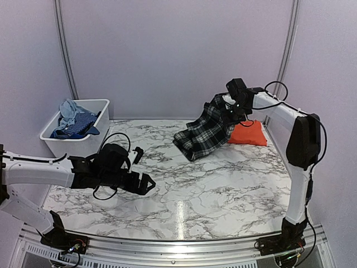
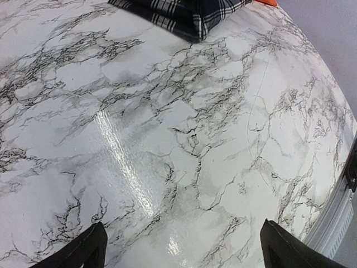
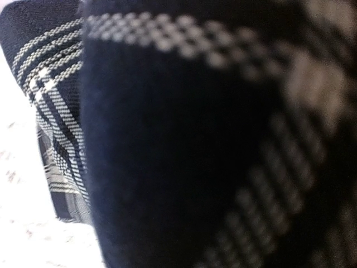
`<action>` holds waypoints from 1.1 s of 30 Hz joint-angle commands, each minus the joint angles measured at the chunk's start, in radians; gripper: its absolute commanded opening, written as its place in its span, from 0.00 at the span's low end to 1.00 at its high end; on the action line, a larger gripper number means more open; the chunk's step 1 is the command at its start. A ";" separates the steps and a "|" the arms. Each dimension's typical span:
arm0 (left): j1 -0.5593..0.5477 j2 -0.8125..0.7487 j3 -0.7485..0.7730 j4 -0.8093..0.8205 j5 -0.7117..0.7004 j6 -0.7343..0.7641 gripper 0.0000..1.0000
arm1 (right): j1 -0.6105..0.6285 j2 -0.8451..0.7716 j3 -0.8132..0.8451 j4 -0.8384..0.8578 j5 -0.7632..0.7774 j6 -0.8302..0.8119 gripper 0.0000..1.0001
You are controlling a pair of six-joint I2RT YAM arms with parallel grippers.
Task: Fold and stack the mixed laundry pile
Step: Place the square-folded skirt at the corner of the board.
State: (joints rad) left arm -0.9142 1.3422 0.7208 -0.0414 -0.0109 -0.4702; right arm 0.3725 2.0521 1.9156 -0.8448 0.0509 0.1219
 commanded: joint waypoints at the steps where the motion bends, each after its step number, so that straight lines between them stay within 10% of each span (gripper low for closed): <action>1: 0.013 0.009 0.047 -0.064 -0.017 0.044 0.99 | -0.060 0.020 0.151 -0.028 0.126 -0.081 0.00; 19: 0.040 0.026 0.067 -0.131 -0.017 0.105 0.99 | -0.110 0.062 0.411 -0.063 0.168 -0.167 0.00; 33: 0.042 0.042 0.069 -0.133 -0.002 0.109 0.99 | -0.234 0.084 0.160 0.056 0.109 -0.220 0.00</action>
State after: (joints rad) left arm -0.8768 1.3796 0.7792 -0.1478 -0.0219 -0.3737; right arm 0.1757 2.1426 2.1300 -0.8772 0.1650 -0.0650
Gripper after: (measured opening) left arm 0.989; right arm 0.075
